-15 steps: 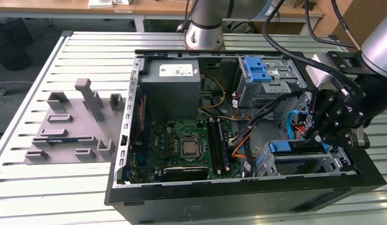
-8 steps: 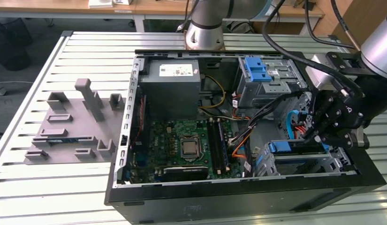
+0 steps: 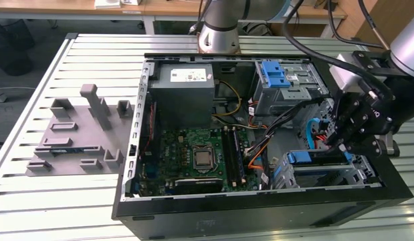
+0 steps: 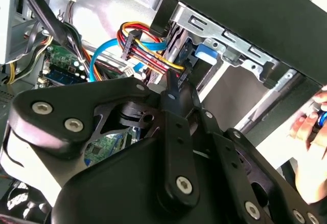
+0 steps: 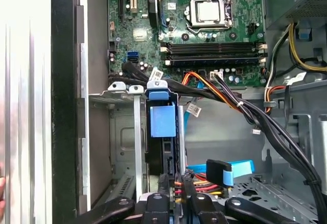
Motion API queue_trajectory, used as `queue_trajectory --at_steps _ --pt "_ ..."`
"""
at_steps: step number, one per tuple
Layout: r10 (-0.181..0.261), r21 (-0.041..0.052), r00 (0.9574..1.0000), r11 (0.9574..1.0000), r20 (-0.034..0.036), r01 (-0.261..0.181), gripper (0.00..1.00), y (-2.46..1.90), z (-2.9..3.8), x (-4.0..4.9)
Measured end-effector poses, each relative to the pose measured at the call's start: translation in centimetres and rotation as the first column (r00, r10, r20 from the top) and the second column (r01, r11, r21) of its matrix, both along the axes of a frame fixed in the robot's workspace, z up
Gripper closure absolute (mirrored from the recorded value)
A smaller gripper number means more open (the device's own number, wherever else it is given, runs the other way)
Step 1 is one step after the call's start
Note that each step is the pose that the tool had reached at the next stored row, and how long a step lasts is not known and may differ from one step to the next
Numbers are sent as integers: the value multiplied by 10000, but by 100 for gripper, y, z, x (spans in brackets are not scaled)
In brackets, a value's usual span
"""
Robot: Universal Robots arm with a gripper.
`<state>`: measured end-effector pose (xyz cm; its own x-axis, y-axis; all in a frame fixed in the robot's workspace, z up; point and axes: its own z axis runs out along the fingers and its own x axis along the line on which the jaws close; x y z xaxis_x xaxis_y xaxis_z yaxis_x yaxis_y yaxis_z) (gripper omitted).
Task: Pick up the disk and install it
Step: 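Insert the first disk wire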
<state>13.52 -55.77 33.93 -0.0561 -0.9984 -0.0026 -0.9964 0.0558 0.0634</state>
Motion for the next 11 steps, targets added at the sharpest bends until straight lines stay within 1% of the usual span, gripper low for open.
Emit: queue_trajectory --at_steps 2,4,5,6,7,11 --pt "0 4 10000 10000 -4 0 76 0 32 0" --pt "0 7 10000 10000 -4 0 78 0 32 0" --pt "0 7 10000 10000 -4 0 84 0 33 0" --pt "0 6 10000 10000 -4 0 84 0 34 0" --pt "0 3 10000 10000 -4 0 89 0 36 0" --pt "0 4 10000 10000 -4 0 89 0 37 0"
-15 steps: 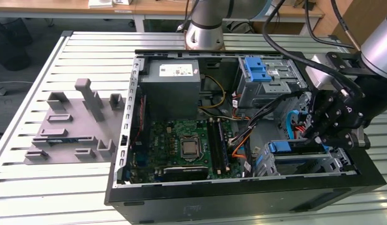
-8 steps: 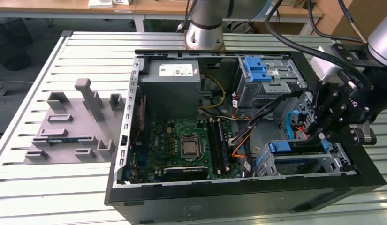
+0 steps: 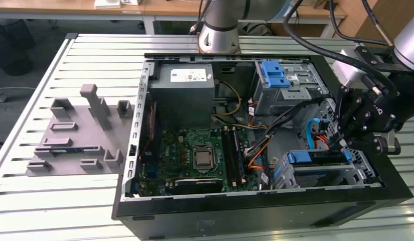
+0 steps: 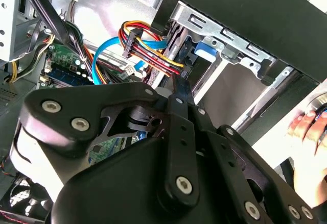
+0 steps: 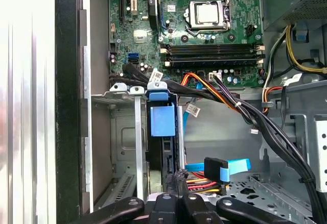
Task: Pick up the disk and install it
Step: 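Insert the first disk wire, then insert the second disk wire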
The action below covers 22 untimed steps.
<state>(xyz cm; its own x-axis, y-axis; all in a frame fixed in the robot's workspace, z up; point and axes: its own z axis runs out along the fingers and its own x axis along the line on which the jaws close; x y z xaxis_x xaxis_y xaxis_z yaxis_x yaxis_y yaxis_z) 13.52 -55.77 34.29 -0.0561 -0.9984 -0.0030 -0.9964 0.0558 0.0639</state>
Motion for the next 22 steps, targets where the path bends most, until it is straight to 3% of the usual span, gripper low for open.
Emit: queue_trajectory --at_steps 12,15,19,22 --pt "1 0 10000 10000 7 -1 89 0 6 1" --pt "0 -1 10000 10000 60 0 89 0 4 -4" --pt "0 1 9998 10000 192 0 89 0 3 -71" --pt "1 6 9998 10000 195 -1 89 0 30 -78"
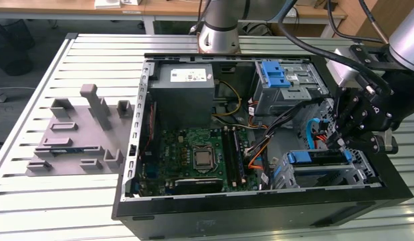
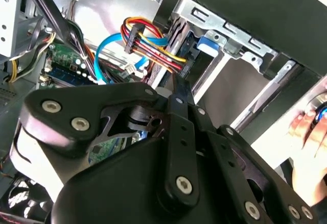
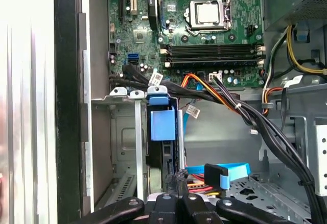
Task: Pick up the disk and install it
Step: 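Insert the second disk wire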
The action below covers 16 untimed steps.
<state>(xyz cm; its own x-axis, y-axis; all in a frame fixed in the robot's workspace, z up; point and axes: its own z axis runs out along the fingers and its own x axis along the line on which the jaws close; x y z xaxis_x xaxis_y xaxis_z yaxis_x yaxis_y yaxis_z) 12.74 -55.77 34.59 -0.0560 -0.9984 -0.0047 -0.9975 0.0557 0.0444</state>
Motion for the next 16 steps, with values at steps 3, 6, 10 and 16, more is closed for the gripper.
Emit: queue_trajectory --at_steps 3,6,10,16 --pt "-1 4 10000 10000 43 1 89 0 9 -67" --pt "-1 0 9999 10000 112 1 89 -1 17 -134" --pt "-1 2 9999 10000 127 1 89 1 97 -154" --pt "0 4 9999 10000 140 0 89 16 169 -214"
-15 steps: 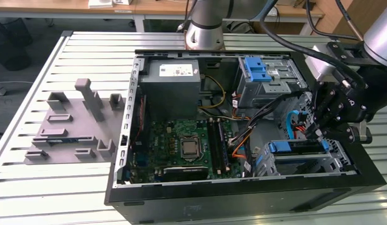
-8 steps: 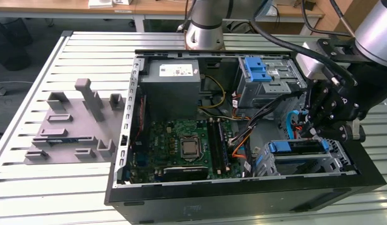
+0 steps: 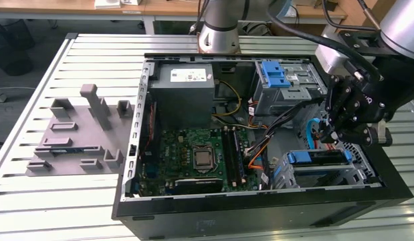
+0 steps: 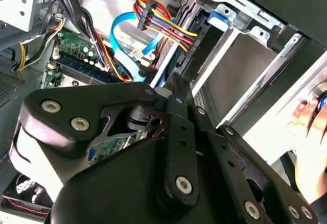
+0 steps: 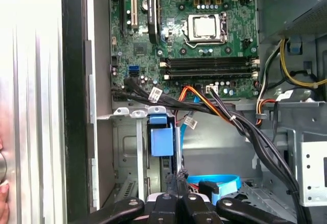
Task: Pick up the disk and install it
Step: 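Insert the second disk wire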
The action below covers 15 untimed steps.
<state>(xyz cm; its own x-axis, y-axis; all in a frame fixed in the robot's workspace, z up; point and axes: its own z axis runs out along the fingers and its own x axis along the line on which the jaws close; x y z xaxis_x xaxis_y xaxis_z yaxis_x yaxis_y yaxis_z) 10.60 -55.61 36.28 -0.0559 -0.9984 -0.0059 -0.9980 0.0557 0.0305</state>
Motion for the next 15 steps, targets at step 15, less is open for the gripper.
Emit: queue_trajectory --at_steps 15 --pt "0 50 10000 10000 1 0 89 42 159 -33"
